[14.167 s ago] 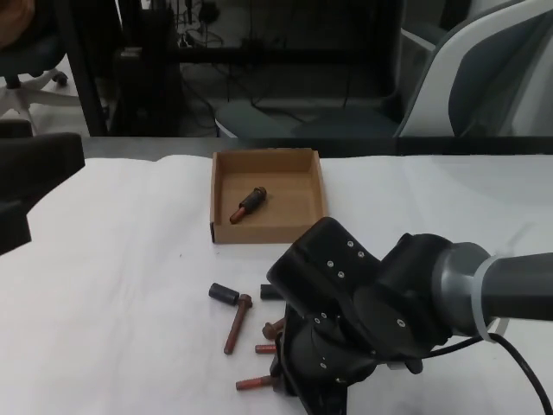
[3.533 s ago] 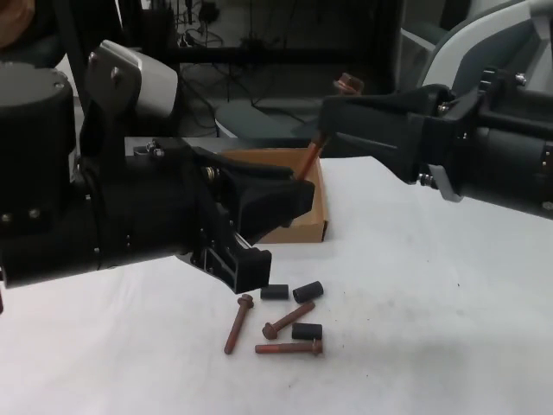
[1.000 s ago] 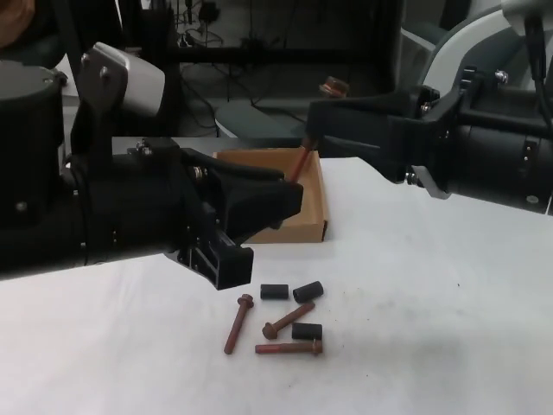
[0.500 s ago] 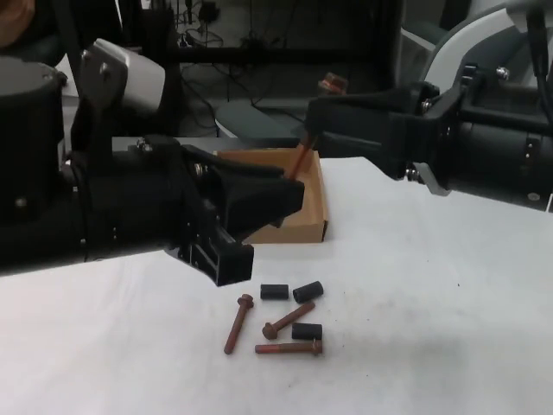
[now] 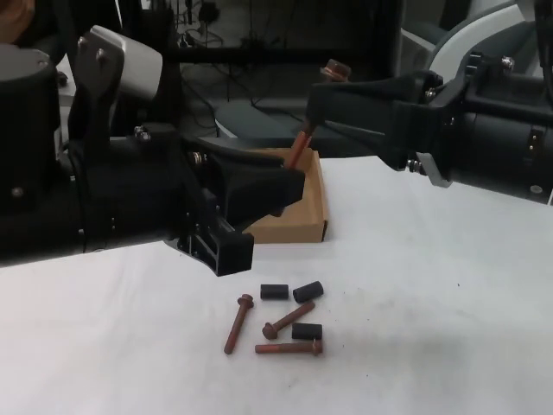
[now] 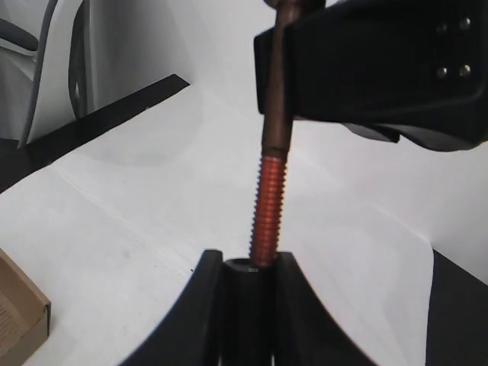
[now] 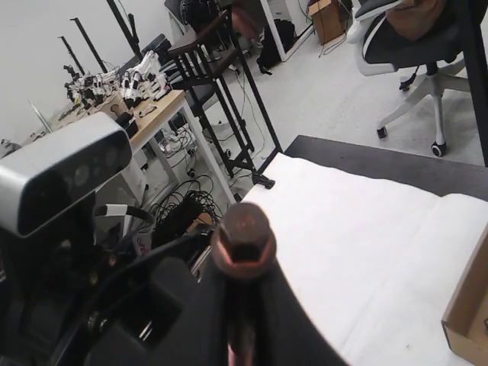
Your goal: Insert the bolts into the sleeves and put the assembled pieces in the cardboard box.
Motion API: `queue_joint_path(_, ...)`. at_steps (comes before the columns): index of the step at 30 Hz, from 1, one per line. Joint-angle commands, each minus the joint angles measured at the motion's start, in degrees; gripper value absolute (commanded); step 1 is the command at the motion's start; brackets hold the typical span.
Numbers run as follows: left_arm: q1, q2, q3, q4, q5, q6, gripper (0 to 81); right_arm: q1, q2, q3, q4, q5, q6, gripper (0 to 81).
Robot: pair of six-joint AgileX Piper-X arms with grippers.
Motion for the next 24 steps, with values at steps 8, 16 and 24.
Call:
queue_joint_path(8, 0.0, 0.0, -1.5, -2.8, 1.8, -0.1, 1.7, 0.3, 0.2, -0.2, 1.4, -4.4, 0.1, 0.6)
queue_joint_path(16, -0.9, 0.0, -1.5, -2.8, 2.5, -0.3, 1.7, 0.3, 0.4, -0.2, 1.4, -5.6, 0.0, 0.6)
queue_joint_path(24, -1.2, 0.0, -1.5, -2.8, 2.5, -0.3, 1.7, 0.3, 1.8, -0.2, 2.5, -6.5, -1.1, 0.6)
